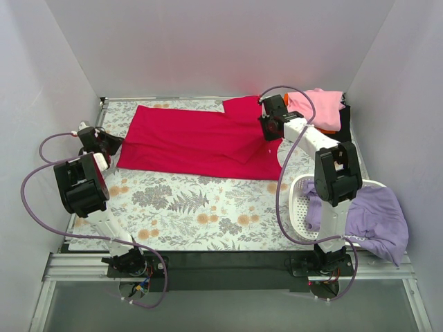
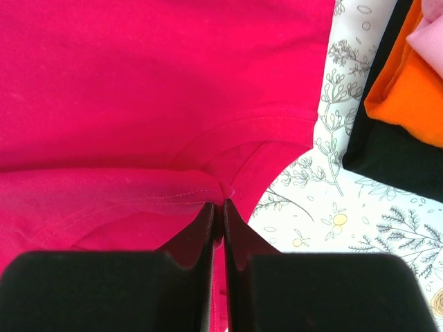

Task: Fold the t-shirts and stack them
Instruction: Fold the tshirt

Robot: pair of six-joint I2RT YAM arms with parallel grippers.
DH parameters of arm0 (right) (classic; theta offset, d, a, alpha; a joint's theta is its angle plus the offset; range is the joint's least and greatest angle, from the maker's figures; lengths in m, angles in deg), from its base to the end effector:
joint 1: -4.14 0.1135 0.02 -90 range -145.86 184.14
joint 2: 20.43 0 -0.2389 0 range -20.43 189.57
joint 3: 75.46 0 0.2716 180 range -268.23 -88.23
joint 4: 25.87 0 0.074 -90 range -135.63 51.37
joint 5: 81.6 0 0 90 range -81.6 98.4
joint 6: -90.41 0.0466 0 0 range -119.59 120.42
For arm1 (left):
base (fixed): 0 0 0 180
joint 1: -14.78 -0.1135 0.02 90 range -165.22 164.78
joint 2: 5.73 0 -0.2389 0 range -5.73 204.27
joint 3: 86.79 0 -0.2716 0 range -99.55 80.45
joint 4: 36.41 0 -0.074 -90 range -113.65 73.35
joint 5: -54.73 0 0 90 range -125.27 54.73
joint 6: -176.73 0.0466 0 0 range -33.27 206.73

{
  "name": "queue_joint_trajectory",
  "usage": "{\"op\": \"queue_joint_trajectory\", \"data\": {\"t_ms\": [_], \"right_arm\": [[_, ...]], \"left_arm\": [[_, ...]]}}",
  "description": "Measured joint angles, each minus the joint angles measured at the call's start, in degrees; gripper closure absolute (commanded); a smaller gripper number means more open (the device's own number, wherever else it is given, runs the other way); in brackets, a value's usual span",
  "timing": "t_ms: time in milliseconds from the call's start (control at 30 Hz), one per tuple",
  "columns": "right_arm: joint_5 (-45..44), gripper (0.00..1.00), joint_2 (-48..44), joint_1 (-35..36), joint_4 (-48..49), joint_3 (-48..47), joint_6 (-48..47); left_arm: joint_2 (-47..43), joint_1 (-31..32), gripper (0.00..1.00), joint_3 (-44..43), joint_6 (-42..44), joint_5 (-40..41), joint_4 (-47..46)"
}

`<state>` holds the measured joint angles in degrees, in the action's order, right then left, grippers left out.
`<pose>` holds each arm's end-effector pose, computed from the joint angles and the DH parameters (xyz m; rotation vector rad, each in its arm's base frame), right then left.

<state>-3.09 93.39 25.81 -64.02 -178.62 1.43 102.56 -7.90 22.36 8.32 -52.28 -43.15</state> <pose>0.4330 0.1620 0.1918 -0.3408 2.3766 -0.0593 0.3859 0.1465 0.1147 -1.5816 1.5445 -0.8772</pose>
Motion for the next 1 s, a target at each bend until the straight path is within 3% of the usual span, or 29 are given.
{"op": "queue_joint_trajectory", "data": {"t_ms": [467,533,600,667,767,867,1000], "right_arm": [[0.00,0.99,-0.22,-1.09,-0.13,1.38,0.00],[0.00,0.99,-0.22,-1.09,-0.15,1.36,0.00],[0.04,0.87,-0.22,-1.09,-0.15,1.16,0.00],[0.07,0.65,-0.22,-1.09,-0.46,0.61,0.02],[0.04,0.50,-0.22,-1.11,-1.11,-1.29,-0.24],[0.09,0.43,-0.94,-1.20,-1.07,-2.32,-0.44],[1.88,0.43,-4.33,-1.29,-0.90,-1.42,-0.46]], "left_arm": [[0.00,0.00,1.00,0.26,0.00,-0.37,-0.68],[0.09,0.00,0.92,0.07,0.02,-0.35,-0.48],[0.17,0.00,0.84,-0.31,0.07,-0.28,-0.26],[0.15,0.00,0.75,-0.61,0.28,0.13,-0.22],[-0.31,-0.02,0.70,-0.68,0.46,1.73,-0.09],[-2.93,0.50,0.69,0.42,1.03,4.72,0.39],[-10.47,4.07,0.69,3.10,3.04,11.32,1.01]]}}
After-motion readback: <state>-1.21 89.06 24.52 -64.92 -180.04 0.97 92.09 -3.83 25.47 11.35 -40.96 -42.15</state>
